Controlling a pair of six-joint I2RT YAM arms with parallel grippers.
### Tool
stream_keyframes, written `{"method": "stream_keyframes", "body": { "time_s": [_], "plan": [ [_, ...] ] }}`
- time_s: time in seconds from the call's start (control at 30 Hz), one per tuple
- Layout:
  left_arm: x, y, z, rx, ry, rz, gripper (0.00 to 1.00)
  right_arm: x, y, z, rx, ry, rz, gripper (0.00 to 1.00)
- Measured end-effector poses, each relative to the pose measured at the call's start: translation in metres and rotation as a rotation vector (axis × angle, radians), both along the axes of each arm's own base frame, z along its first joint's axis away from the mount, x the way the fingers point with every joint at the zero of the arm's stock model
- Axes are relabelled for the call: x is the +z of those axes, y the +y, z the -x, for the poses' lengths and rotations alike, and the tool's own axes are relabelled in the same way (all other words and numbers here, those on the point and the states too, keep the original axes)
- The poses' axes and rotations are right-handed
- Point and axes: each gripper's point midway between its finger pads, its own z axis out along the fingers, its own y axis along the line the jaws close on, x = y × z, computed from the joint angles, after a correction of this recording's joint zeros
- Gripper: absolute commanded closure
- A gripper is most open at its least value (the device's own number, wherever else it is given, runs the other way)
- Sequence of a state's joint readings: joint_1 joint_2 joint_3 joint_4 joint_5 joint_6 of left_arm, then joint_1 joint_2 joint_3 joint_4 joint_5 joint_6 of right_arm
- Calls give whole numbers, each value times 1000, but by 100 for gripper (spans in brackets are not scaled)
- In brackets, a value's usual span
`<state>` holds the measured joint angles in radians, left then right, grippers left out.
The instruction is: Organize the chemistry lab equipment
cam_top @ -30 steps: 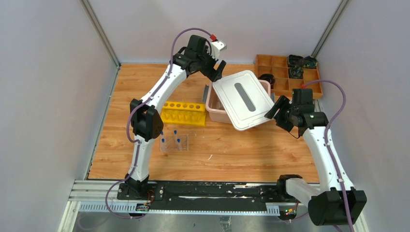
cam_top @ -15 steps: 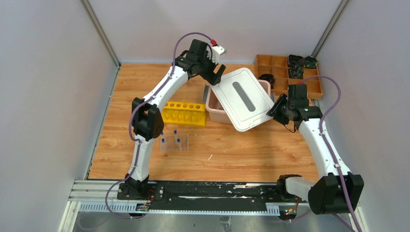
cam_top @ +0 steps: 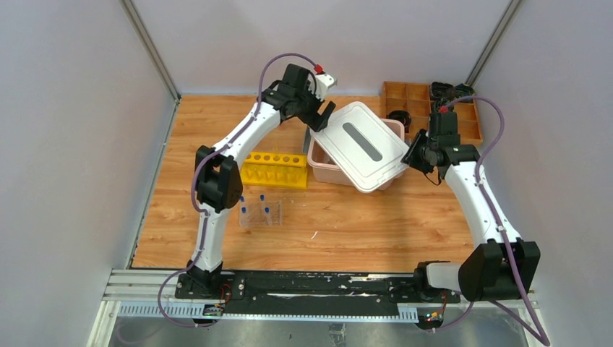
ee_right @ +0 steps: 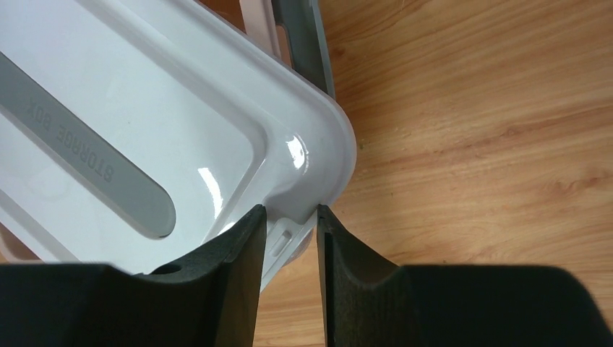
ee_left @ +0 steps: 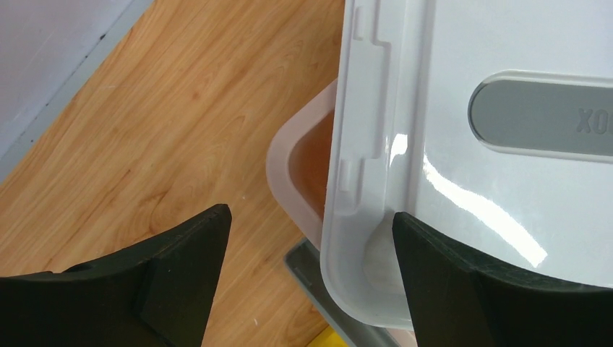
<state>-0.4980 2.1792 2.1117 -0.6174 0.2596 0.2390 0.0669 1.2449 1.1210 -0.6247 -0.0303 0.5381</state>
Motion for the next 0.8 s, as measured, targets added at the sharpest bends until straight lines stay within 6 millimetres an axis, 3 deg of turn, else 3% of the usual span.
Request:
{"method": "stream_keyframes", "body": {
  "time_s": [0.53, 0.8],
  "plan": [
    [-1, 21, 35, -24, 19, -43, 12, 5, -9, -47, 66, 11, 120, 70],
    [-3, 28, 56, -36, 48, -40, 10, 6, -9, -87, 89, 9, 145, 73]
  ]
}}
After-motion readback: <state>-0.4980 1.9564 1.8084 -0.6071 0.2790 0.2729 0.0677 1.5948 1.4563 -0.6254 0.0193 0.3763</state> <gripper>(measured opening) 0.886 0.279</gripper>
